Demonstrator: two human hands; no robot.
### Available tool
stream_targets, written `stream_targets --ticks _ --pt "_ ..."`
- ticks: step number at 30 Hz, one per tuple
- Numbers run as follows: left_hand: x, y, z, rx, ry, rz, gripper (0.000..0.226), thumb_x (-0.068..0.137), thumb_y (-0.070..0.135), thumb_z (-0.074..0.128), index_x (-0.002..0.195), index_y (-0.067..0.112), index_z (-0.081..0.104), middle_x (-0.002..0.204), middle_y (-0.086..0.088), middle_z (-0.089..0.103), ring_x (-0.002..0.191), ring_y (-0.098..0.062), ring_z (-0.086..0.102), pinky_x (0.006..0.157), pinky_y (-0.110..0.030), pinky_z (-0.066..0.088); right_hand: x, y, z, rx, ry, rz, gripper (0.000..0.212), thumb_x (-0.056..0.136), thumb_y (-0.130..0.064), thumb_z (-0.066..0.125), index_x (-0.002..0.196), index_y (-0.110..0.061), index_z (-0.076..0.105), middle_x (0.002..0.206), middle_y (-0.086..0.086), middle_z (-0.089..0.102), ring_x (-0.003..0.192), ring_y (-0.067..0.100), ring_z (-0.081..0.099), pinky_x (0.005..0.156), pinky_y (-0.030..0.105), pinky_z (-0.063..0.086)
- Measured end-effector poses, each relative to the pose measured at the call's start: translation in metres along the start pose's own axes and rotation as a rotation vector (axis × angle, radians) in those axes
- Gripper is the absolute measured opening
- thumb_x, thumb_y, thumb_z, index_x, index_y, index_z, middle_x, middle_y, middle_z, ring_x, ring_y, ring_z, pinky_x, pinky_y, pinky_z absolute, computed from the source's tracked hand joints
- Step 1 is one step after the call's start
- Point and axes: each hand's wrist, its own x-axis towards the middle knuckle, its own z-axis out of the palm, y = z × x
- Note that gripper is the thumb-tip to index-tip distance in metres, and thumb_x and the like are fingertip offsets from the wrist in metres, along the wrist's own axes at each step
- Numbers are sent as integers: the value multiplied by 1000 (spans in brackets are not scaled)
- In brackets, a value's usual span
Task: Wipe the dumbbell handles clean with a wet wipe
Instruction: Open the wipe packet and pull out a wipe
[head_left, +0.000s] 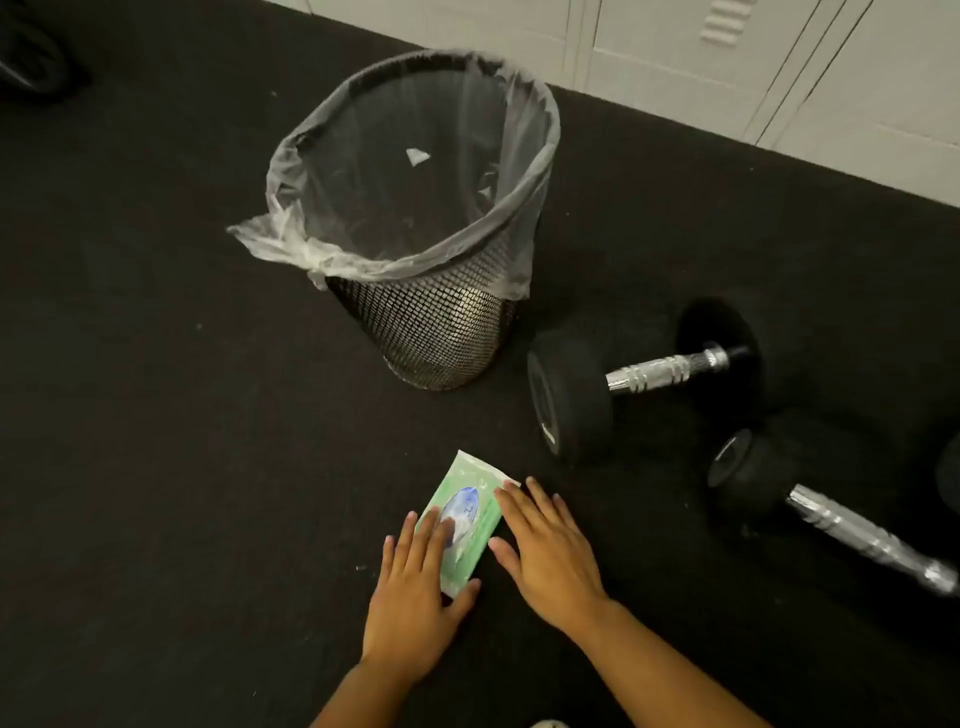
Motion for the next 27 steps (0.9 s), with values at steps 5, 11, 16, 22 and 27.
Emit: stream_targets --ticks 5,11,16,22,27 --pt "6 -11 4 12 109 99 69 85 62 18 145 29 26 156 9 7 142 -10 -8 114 -30 -9 2 5 15 -117 79 -30 54 86 -44 29 123 -17 58 132 -3 54 125 23 47 97 46 39" --pt "45 -13 -17 120 178 291 53 89 27 56 139 23 40 142 -2 41 128 -22 42 106 -36 32 0 7 20 -168 73 -32 55 86 -44 29 126 -18 56 137 -2 49 128 24 43 98 47 37" --pt "63 -9 -31 410 67 373 69 93 30 51 149 29 10 151 0 17 131 -22 26 106 -34 26 1 11 25 -191 112 -63 50 87 -43 38 127 -18 54 138 -1 48 128 24 42 99 49 34" --pt "75 -2 -34 366 56 343 65 85 28 63 140 31 28 142 1 25 120 -21 30 98 -31 33 2 13 28 -203 154 -98 58 75 -39 68 127 -17 54 137 0 48 128 25 42 99 50 32" --pt "80 4 -38 368 -1 325 58 85 25 63 137 22 38 139 -2 29 116 -21 34 96 -31 37 3 13 28 -228 194 -103 59 72 -38 72 125 -16 56 135 1 51 125 25 45 98 50 33"
